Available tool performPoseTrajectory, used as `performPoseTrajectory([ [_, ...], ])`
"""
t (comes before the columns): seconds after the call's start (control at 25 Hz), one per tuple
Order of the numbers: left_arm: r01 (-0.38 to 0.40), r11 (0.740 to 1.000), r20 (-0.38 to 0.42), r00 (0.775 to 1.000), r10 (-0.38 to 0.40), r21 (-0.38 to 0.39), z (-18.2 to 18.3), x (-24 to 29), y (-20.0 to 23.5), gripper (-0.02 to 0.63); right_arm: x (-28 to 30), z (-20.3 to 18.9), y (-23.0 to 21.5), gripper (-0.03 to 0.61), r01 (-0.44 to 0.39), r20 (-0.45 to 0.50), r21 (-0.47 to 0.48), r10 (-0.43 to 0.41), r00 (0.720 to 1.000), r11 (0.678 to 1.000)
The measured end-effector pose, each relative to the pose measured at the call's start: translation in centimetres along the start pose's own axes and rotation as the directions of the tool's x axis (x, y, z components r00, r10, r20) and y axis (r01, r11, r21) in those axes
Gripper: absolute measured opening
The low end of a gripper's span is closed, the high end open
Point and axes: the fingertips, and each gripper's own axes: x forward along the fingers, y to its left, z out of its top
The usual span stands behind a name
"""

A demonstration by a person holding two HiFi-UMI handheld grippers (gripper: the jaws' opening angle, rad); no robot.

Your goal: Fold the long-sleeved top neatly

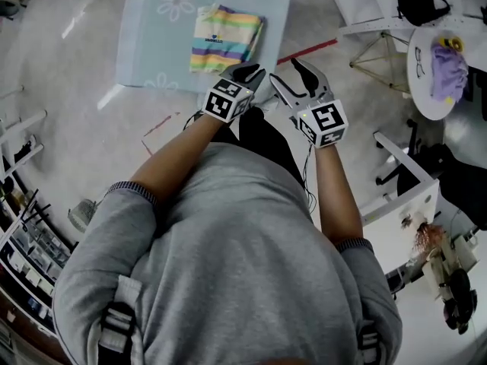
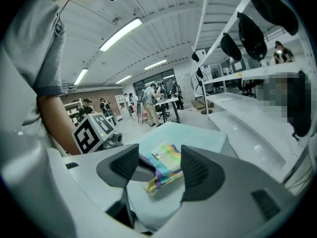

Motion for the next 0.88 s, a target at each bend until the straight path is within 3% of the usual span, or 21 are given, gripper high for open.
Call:
performPoseTrajectory([
  [0.28, -0.003, 0.994, 0.159, 0.987, -0.014, 0.105, 5.6, -10.3, 2.4, 0.072, 0.4, 4.9, 5.5, 0.281, -0.018, 0.055, -0.036, 0.020, 0.998, 0.999],
  [0.48, 0.022, 0.978, 0.235, 0.969, -0.072, 0.206, 8.7, -16.9, 3.9, 0.054, 1.3, 8.4, 10.0, 0.282, -0.011, 0.100, -0.061, 0.017, 0.995, 0.998],
  [0.88, 0.083, 0.916, 0.325, 0.919, -0.223, 0.393, 12.7, -27.9, 3.4, 0.015, 2.3, 12.6, 17.2, 0.270, 0.088, 0.185, -0.083, -0.072, 0.980, 0.993],
])
